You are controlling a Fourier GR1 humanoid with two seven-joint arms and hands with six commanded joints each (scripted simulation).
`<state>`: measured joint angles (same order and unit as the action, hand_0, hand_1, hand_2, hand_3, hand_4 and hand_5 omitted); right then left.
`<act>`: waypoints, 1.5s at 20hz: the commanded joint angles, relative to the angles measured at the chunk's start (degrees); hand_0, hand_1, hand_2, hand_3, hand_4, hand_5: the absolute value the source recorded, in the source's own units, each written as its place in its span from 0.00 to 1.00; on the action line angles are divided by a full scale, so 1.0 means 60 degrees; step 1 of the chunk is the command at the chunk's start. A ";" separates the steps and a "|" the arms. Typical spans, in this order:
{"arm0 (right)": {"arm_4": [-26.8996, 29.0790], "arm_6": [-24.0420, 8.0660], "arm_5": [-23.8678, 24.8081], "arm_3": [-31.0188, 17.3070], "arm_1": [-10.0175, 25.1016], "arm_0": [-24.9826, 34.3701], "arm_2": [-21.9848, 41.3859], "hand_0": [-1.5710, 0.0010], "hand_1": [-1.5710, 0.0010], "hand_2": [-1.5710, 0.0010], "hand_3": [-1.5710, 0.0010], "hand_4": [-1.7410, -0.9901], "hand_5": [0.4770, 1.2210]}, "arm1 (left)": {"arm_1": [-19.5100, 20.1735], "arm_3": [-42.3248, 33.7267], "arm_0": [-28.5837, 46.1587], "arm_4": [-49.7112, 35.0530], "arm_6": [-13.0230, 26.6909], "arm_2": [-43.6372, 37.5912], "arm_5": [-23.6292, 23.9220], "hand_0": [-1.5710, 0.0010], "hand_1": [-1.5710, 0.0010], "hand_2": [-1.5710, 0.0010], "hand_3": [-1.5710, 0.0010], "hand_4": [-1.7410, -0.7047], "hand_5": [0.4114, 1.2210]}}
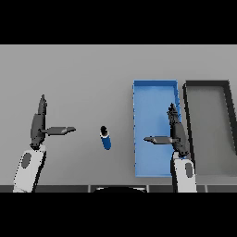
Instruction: Pick up the blue pipe and place it into the blue bin.
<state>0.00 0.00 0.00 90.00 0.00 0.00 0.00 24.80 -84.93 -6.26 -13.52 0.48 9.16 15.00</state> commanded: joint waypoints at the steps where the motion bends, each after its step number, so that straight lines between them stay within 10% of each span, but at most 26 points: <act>1: 0.0015 0.0008 -0.0004 0.0007 0.0016 -0.0012 -0.0014 1.00 1.00 1.00 1.00 0.71 0.16 | -0.0017 -0.0020 0.0008 0.0012 -0.0047 0.0012 0.0017 1.00 1.00 1.00 1.00 0.75 0.23; 6: 0.0141 0.0074 -0.0138 0.0054 0.0161 -0.0148 -0.0103 1.00 1.00 1.00 1.00 0.71 0.16 | -0.0064 -0.0217 0.0055 0.0141 0.0022 0.0149 0.0143 1.00 1.00 1.00 1.00 0.75 0.23; 9: -0.1475 0.0974 -0.0537 0.0664 0.1406 -0.0582 0.0738 1.00 1.00 1.00 1.00 0.72 0.15 | 0.1384 -0.0210 0.0113 0.0096 -0.0776 0.0684 -0.2226 1.00 1.00 1.00 1.00 0.74 0.23; 17: -0.1758 0.0537 -0.0689 0.1111 0.1688 -0.0723 0.0955 1.00 1.00 1.00 1.00 0.74 0.14 | 0.2108 -0.0951 0.0602 -0.0087 -0.1496 0.1192 -0.3729 1.00 1.00 1.00 1.00 0.74 0.21; 24: -0.1558 0.0548 -0.0695 0.1217 0.1574 -0.0672 0.0905 1.00 1.00 1.00 1.00 0.68 0.13 | 0.2171 -0.2351 0.0800 0.0429 0.0323 0.2655 -0.4335 1.00 1.00 1.00 1.00 0.67 0.09; 30: -0.1593 0.0480 -0.0776 0.1188 0.1623 -0.0664 0.0942 1.00 1.00 1.00 1.00 0.71 0.13 | 0.1339 -0.2370 0.0612 0.1315 0.0240 0.3684 -0.4372 1.00 1.00 1.00 1.00 0.60 0.07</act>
<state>-9.57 2.82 -4.68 97.12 9.71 -3.98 5.67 32.78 -99.16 -2.60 -5.64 1.87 31.30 -11.25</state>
